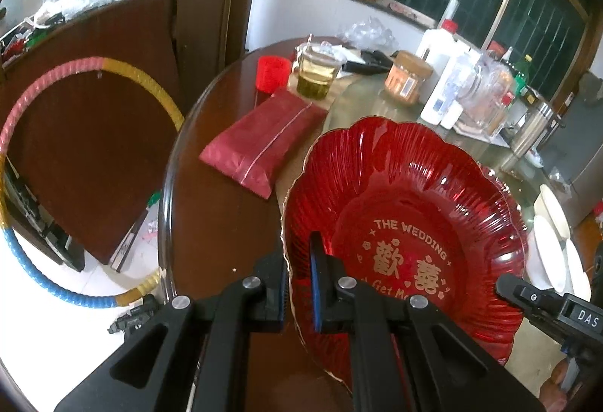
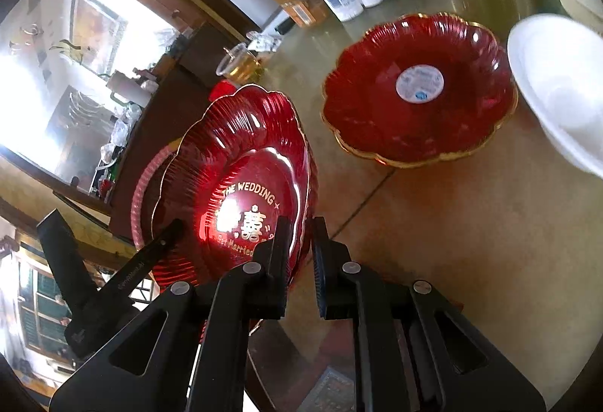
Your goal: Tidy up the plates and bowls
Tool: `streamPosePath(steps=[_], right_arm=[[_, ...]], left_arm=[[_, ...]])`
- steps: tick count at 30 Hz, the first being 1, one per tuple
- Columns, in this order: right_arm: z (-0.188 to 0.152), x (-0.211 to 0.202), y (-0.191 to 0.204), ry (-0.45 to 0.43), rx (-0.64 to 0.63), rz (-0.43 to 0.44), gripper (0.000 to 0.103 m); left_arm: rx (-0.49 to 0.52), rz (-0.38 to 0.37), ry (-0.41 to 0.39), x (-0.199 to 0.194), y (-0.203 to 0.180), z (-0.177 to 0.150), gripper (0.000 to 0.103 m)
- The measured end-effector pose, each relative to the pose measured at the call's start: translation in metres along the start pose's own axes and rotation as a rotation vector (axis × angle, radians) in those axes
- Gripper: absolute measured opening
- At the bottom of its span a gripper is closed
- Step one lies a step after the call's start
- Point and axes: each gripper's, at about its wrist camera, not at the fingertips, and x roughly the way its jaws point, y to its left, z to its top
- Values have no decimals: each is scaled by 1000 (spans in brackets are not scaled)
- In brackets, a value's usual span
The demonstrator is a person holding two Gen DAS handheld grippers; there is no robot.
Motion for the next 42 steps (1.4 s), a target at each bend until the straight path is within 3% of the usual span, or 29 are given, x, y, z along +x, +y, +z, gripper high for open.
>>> streamPosePath(steps=[10,11,13,14,15,16,17,21,24,25,27,28,29,31,32,36,42], right_arm=[[-4,9,-12,48,49,21,15],[-4,9,-12,51,50,22,15],[-5,8,-11,57,46,17,17],[-5,6,-12,54,48,21,28],[-6,3,-12,43,51,26,39],[-6,-4,-15,15,59,32,64],[-5,-8,-17,-1,65,34,79],[-5,-33,-34,-71,121,56,81],[-4,-52,-54,-141,191,88,81],[-3,-57,-62,-162,224,104,82],[-1,-62,-73,-174,271,135,82],[0,-63,-78,-173,287,152,82],[1,-63,-80,-178,293,165,85],[4,-66,-85,-208,308,206,97],[5,-68,-87,-221,320,227,103],[10,-67,-93,-186,350,260,103],[23,-60,-103,-153,381,217,103]], left_arm=[[25,30,24,8,1,-13,10],[29,31,32,9,0,-13,14],[28,22,61,10,0,-13,39],[22,17,66,9,1,-13,62],[13,20,59,7,3,-13,78],[2,27,45,4,5,-13,81],[-14,34,21,-1,7,-13,81],[-52,34,-19,-18,19,-7,81],[-105,-19,-83,-34,29,0,81],[-123,-66,-144,-45,32,4,83],[-133,-103,-251,-65,28,9,103],[-144,-146,-347,-81,25,11,103],[-153,-192,-420,-91,20,13,103],[-132,-263,-468,-100,9,18,103],[-96,-286,-463,-101,-1,22,103],[138,-306,-333,-88,-54,44,103],[302,-242,-157,-46,-120,71,103]])
